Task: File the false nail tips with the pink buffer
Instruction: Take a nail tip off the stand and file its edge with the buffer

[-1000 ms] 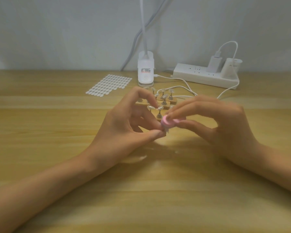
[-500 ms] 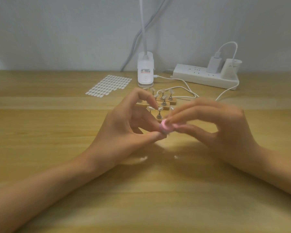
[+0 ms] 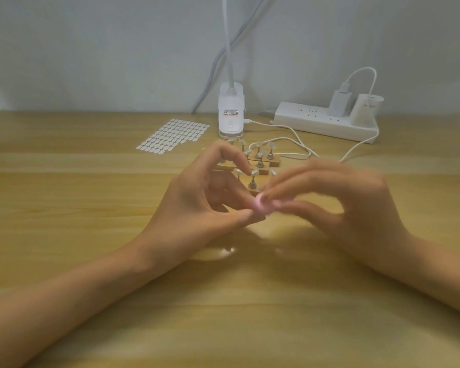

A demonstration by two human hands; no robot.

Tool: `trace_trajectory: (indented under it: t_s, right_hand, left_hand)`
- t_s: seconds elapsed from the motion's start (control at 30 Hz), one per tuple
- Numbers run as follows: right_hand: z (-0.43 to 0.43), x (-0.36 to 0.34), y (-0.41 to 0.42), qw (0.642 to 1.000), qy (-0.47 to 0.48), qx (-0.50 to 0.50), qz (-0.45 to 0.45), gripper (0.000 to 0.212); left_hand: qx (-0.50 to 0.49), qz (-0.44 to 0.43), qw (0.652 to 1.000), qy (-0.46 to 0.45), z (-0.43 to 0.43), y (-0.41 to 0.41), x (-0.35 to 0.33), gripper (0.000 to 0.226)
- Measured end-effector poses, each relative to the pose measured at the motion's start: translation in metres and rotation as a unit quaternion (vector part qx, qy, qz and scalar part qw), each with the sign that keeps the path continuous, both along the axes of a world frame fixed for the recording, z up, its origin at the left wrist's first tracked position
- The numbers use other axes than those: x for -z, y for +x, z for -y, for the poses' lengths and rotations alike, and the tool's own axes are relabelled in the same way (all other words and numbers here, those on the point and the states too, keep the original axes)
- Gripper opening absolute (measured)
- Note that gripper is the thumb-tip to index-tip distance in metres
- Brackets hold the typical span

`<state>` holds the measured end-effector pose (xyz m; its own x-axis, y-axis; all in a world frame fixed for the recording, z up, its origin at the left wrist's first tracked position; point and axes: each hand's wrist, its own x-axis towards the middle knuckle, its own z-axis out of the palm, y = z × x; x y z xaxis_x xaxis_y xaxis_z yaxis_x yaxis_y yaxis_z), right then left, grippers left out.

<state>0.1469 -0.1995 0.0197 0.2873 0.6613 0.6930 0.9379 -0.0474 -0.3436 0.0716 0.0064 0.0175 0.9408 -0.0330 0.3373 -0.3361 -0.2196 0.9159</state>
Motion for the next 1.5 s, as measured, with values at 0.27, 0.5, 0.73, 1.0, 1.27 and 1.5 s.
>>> trace_trajectory:
  t_s: [0.27, 0.5, 0.73, 1.0, 1.27, 1.5]
  right_hand:
    - [-0.001, 0.002, -0.005, 1.0, -0.012, -0.015, 0.001, 0.01]
    - [0.001, 0.0, -0.001, 1.0, -0.011, -0.011, 0.009, 0.013]
    - [0.001, 0.001, -0.002, 1.0, -0.007, -0.009, 0.015, 0.012]
    - [0.001, 0.003, 0.0, 0.999, -0.016, -0.022, 0.023, 0.012]
    - [0.007, 0.006, 0.011, 0.997, 0.047, 0.041, -0.05, 0.021]
    - [0.007, 0.011, 0.01, 0.994, 0.061, 0.05, -0.079, 0.024]
  left_hand:
    - [0.008, -0.014, 1.0, -0.009, 0.0, 0.0, 0.0, 0.046]
    - [0.009, -0.015, 1.0, -0.009, 0.002, -0.001, -0.002, 0.045]
    - [0.006, -0.015, 1.0, -0.011, 0.001, 0.0, -0.002, 0.044]
    - [0.012, -0.017, 1.0, -0.008, 0.001, 0.0, -0.002, 0.044]
    - [0.001, 0.013, 0.999, 0.032, 0.002, 0.0, 0.0, 0.04]
    - [0.005, 0.017, 1.0, -0.006, 0.001, 0.001, 0.002, 0.038]
